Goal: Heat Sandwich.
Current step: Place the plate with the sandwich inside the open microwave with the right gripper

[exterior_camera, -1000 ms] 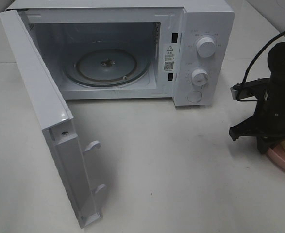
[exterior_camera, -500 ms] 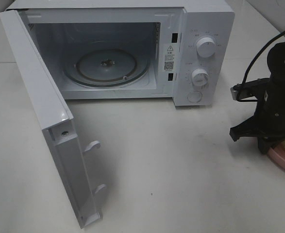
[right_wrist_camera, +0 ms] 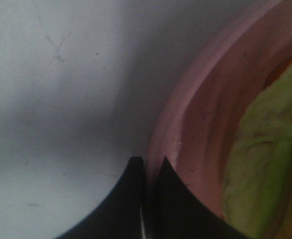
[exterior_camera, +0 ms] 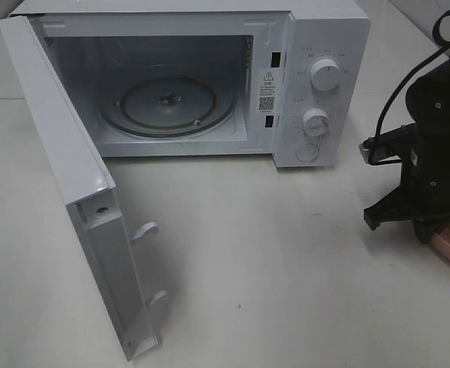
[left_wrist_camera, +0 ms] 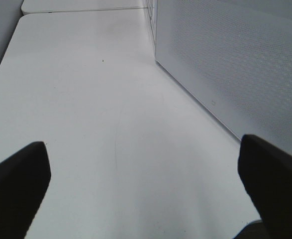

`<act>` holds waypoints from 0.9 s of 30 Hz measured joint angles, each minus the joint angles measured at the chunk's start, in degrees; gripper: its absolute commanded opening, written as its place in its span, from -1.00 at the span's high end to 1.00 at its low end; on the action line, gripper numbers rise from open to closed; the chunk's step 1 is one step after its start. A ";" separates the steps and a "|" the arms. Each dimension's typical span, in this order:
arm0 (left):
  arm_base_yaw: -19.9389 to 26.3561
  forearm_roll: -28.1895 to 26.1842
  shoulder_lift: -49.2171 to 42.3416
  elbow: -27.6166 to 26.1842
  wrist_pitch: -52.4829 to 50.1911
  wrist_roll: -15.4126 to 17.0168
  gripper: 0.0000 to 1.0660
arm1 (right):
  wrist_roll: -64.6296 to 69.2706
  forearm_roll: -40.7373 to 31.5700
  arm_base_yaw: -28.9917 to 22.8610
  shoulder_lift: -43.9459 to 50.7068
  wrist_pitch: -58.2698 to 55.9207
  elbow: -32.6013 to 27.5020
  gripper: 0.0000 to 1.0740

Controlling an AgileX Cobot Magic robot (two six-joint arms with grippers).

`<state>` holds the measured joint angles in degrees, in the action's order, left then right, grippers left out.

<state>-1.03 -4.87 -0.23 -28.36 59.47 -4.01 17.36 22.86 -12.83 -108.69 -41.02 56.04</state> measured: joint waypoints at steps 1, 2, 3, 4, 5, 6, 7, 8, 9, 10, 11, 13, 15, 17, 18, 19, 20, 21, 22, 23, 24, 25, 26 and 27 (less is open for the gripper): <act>0.00 0.00 0.00 0.00 0.00 0.00 -0.83 | 0.00 0.00 0.00 0.00 0.00 0.00 1.00; 0.00 0.00 0.00 0.00 0.00 0.00 -0.83 | 0.92 0.74 -0.74 0.46 -0.69 0.00 1.00; 0.00 0.00 0.00 0.00 0.00 0.00 -0.83 | 1.15 1.15 -1.15 0.80 -0.92 0.00 1.00; 0.00 0.00 0.00 0.00 0.00 0.00 -0.83 | 1.43 1.55 -1.49 1.15 -1.38 0.00 1.00; 0.00 0.00 0.00 0.00 0.00 0.00 -0.83 | 1.60 2.29 -2.23 1.72 -2.46 0.00 1.00; 0.00 0.00 0.00 0.00 0.00 0.00 -0.83 | 1.60 2.29 -2.23 1.72 -2.46 0.00 1.00; 0.00 0.00 0.00 0.00 0.00 0.00 -0.83 | 1.66 2.41 -2.69 2.06 -3.04 0.00 1.00; 0.00 0.00 0.00 0.00 0.00 0.00 -0.83 | 1.66 2.58 -3.09 2.12 -3.61 0.00 1.00; 0.00 0.00 0.00 0.00 0.00 0.00 -0.83 | 1.78 2.58 -3.55 2.23 -4.18 0.00 1.00; 0.00 0.00 0.00 0.00 0.00 0.00 -0.83 | 1.78 2.58 -3.55 2.23 -4.18 0.00 1.00; 0.00 0.00 0.00 0.00 0.00 0.00 -0.83 | 1.89 2.64 -4.41 2.52 -5.27 0.00 1.00; 0.00 0.00 0.00 0.00 0.00 0.00 -0.83 | 2.12 2.58 -5.33 2.98 -5.96 -0.06 1.00; 0.00 0.00 0.00 0.00 0.00 0.00 -0.83 | 2.18 2.64 -6.13 3.90 -6.36 -0.34 1.00; 0.00 0.00 0.00 0.00 0.00 0.00 -0.83 | 2.23 2.69 -6.82 5.39 -6.47 -1.20 1.00; 0.00 0.00 0.00 0.00 0.00 0.00 -0.83 | 2.29 2.75 -7.62 6.82 -6.53 -2.46 1.00; 0.00 0.00 0.00 0.00 0.00 0.00 -0.83 | 2.29 2.75 -7.62 6.82 -6.53 -2.46 1.00; 0.00 0.00 0.00 0.00 0.00 0.00 -0.83 | 2.29 2.75 -7.91 7.33 -6.65 -3.09 1.00; 0.00 0.00 0.00 0.00 0.00 0.00 -0.83 | 2.41 2.81 -8.37 7.85 -6.82 -3.72 1.00; 0.00 0.00 0.00 0.00 0.00 0.00 -0.83 | 2.52 2.81 -9.00 8.77 -7.05 -4.93 1.00; 0.00 0.00 0.00 0.00 0.00 0.00 -0.83 | 2.52 2.81 -9.00 8.77 -7.05 -4.93 1.00; 0.00 0.00 0.00 0.00 0.00 0.00 -0.83 | 2.52 2.81 -9.34 9.22 -7.05 -5.56 1.00; 0.00 0.00 0.00 0.00 0.00 0.00 -0.83 | 2.52 2.81 -9.74 9.63 -7.10 -6.07 1.00; 0.00 0.00 0.00 0.00 0.00 0.00 -0.83 | 2.64 2.81 -10.71 10.83 -7.16 -7.22 1.00; 0.00 0.00 0.00 0.00 0.00 0.00 -0.83 | 2.75 2.81 -11.29 11.40 -7.28 -7.68 1.00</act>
<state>-1.03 -4.87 -0.23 -28.36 59.47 -4.01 20.11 25.67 -24.12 -97.29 -48.30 48.36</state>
